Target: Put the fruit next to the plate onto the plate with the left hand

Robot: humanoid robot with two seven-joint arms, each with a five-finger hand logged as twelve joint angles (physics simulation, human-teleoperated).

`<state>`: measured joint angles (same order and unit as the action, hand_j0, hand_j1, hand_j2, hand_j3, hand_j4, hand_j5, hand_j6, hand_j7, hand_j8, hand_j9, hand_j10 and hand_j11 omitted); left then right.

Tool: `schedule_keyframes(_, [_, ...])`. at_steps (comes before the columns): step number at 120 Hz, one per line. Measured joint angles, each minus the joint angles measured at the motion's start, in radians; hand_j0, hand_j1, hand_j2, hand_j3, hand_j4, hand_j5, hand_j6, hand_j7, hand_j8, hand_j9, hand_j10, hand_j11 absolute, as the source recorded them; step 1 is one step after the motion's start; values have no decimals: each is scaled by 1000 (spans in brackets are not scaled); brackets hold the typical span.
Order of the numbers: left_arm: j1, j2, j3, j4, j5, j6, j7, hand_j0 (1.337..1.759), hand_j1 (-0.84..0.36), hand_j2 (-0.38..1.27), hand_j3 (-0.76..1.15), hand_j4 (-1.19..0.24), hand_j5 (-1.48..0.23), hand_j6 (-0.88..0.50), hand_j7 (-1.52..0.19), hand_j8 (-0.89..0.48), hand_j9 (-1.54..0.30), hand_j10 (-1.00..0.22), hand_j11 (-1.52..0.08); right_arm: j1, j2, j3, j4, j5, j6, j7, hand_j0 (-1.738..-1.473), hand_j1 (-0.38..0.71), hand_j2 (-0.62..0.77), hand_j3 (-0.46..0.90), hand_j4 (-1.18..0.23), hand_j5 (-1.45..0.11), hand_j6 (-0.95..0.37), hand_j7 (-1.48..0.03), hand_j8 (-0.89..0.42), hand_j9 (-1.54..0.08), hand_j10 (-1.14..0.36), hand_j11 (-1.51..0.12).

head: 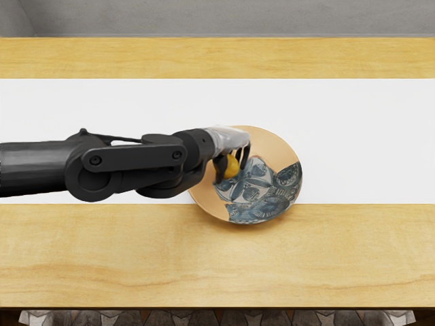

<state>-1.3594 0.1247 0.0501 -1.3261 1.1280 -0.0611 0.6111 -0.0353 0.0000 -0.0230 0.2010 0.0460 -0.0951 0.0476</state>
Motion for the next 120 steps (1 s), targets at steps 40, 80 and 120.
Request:
schedule_keyframes(40, [5, -19, -7, 0, -4, 8, 0, 1657, 41, 207, 0, -298, -406, -216, -399, -211, -399, -303, -399, 0, 0, 0, 0, 0, 0, 0, -1658, -320, -5, 0, -24, -31, -24, -31, -24, -31, -24, -31])
schedule_keyframes(80, [5, 140, -154, -13, -317, -97, 0, 1658, 289, 41, 0, -60, -80, -44, -78, -43, -78, -60, -78, 0, 0, 0, 0, 0, 0, 0, -1658, -320, -5, 0, -24, -31, -24, -31, -24, -31, -24, -31])
schedule_keyframes(120, [13, 375, -307, -15, -704, -422, 0, 1658, 338, 8, 0, -13, -16, -10, -15, -10, -15, -13, -15, 0, 0, 0, 0, 0, 0, 0, -1658, -320, -5, 0, -24, -31, -24, -31, -24, -31, -24, -31])
